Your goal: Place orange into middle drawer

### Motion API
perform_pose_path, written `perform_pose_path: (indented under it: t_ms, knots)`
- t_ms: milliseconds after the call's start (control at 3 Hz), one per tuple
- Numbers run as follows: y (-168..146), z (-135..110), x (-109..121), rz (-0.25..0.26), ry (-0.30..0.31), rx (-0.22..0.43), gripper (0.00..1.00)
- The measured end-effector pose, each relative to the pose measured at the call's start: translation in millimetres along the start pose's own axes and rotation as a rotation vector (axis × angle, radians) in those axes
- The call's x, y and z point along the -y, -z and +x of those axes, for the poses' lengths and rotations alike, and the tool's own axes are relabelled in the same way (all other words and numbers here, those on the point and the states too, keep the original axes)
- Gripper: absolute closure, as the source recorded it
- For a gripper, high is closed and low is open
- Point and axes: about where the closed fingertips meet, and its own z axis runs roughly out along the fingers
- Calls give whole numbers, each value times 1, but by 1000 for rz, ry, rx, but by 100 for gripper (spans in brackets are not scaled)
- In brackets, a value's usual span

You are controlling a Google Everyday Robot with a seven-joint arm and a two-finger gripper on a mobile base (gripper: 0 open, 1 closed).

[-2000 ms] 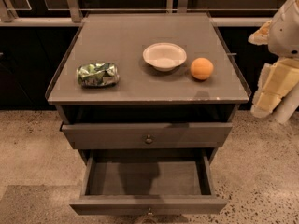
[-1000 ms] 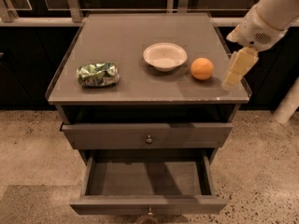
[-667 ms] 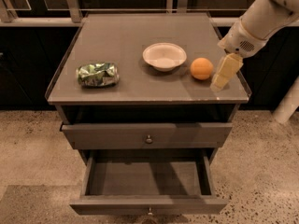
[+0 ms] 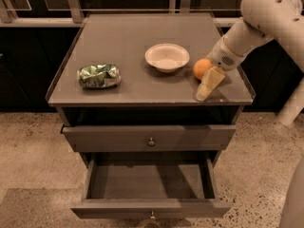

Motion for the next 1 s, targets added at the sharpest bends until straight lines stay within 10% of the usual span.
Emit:
perform_pose_path:
  t_ms: [1000]
  knots:
    - [-2,0,1,-1,-1,1,64]
